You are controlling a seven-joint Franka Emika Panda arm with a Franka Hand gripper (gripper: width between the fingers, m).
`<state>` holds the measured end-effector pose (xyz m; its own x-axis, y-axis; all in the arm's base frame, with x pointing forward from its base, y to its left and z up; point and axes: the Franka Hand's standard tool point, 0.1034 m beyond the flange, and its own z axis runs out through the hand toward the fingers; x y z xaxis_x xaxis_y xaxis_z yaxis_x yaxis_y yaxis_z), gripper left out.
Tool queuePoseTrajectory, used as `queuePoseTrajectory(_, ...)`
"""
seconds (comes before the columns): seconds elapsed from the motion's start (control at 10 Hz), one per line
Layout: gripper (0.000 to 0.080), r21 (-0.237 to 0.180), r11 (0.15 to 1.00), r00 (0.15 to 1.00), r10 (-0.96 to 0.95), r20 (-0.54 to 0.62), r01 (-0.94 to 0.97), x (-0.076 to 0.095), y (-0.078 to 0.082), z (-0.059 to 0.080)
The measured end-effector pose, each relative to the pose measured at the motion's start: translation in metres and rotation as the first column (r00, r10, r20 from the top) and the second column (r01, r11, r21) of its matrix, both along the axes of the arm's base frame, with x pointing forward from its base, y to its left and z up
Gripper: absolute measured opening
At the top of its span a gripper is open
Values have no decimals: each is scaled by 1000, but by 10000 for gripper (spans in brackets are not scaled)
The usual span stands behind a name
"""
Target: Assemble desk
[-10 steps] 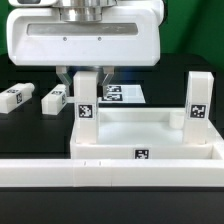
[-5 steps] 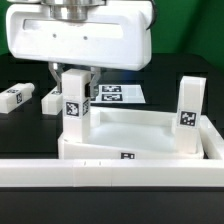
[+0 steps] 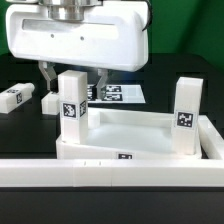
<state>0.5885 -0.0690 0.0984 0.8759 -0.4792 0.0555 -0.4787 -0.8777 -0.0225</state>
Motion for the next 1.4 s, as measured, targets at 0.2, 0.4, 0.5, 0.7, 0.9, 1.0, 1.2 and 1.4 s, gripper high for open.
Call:
queuePoseTrajectory(0.2,646,23,1000,1000,13,20,-14,-10,11,21)
queuePoseTrajectory(0.4,649,35,999,999,20,24,-21,-22,23,33)
queuePoseTrajectory(0.5,649,34,999,1000,21,22,-21,-22,23,31)
queuePoseTrajectory(0.7,649,34,999,1000,22,20,-22,-23,23,30)
queuePoseTrajectory(0.9,649,37,999,1000,9,19,-10,-23,25,30)
queuePoseTrajectory(1.0,649,49,995,996,-85,10,85,-30,35,31)
queuePoseTrajectory(1.2,649,78,984,987,-161,15,159,-42,45,23)
queuePoseTrajectory(1.4,649,79,985,988,-156,12,155,-42,46,24)
